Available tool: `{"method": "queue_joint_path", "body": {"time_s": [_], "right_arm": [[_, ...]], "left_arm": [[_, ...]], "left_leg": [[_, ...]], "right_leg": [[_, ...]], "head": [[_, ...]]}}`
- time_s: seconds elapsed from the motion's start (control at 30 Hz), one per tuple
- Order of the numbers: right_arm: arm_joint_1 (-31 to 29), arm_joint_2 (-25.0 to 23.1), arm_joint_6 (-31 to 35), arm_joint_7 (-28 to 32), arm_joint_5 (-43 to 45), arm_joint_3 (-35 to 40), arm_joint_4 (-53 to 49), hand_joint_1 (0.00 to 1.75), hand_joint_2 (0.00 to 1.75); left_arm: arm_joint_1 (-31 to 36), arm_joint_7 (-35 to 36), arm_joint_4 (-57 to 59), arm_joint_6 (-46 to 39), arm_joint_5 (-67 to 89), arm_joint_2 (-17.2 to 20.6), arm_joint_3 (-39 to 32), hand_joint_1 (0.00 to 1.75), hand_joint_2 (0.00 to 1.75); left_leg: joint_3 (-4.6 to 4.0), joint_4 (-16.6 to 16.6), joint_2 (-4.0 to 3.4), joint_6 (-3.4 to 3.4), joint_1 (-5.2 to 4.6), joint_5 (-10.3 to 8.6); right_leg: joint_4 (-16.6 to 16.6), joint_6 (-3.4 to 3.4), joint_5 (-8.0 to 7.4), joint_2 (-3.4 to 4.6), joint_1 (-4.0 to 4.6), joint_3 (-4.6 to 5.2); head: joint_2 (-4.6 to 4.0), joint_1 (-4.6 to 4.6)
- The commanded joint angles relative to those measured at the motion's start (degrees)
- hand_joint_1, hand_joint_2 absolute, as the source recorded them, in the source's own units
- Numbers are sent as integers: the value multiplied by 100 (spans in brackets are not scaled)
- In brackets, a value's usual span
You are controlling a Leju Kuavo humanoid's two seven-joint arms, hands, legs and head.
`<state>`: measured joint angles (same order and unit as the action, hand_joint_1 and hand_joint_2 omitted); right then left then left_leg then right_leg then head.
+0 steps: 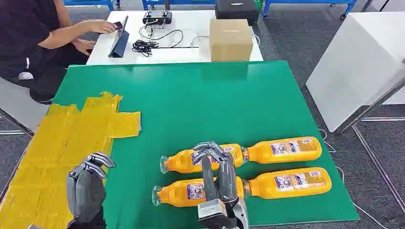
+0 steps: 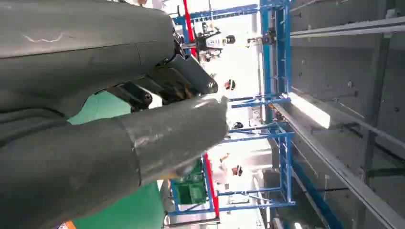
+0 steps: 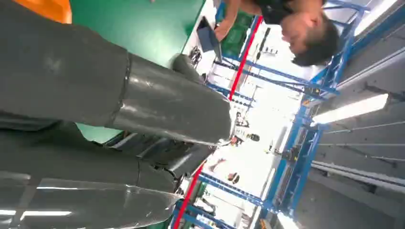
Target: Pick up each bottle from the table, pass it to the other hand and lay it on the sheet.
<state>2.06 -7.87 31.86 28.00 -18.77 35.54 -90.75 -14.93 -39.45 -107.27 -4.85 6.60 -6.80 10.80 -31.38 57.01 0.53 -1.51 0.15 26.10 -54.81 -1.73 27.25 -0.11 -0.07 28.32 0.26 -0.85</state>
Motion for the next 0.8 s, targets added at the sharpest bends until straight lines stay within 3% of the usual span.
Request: {"method": "queue_joint_path", "body": {"time_s": [0.03,0.17,0.27,0.3,0.33,0.37,0.47,0.8], "right_arm": [[1083,1155,-1094,1140,1290,-603,-480,175,0],[1083,1155,-1094,1140,1290,-603,-480,175,0],[1091,959,-1241,1010,1050,-653,-583,175,0],[1127,893,-1220,1005,937,-710,-601,175,0],[1160,843,-1149,1023,743,-742,-635,21,0],[1175,828,-1082,942,579,-746,-635,0,0],[1149,887,-1017,594,73,-530,-683,0,0],[1128,928,-1037,553,-11,-468,-708,0,0]], "left_arm": [[403,-55,1335,-36,132,-201,315,175,0],[403,-55,1335,-36,132,-201,315,175,0],[386,-55,1325,-198,58,-84,512,175,0],[386,-55,1432,-258,37,-88,530,17,0],[403,-55,1504,-302,119,-55,602,0,0],[403,-55,1605,-344,141,-109,559,0,0],[377,-55,1431,-343,-80,-106,566,0,0],[372,-55,1385,-313,-155,-94,550,0,0]], "left_leg": [[44,-22,61,-2,-3,-6],[-22,-5,16,0,-5,3],[-2,-9,-4,3,-3,9],[-10,-5,6,2,-6,2],[-14,-4,6,1,-8,0],[-9,-6,5,3,-6,0],[-12,-2,4,2,-4,1],[-8,-4,-4,1,3,2]], "right_leg": [[36,-5,11,-64,-4,-22],[15,-6,-4,-13,-4,22],[20,-6,0,-4,-2,-29],[12,-4,0,-12,-6,-19],[9,-4,-2,-10,-8,-13],[12,-3,-2,-10,-5,-17],[10,-3,-2,-8,-3,-12],[12,-5,-3,-1,2,-17]], "head": [[0,2],[0,0],[0,0],[0,-2],[0,-2],[0,0],[0,0],[0,0]]}}
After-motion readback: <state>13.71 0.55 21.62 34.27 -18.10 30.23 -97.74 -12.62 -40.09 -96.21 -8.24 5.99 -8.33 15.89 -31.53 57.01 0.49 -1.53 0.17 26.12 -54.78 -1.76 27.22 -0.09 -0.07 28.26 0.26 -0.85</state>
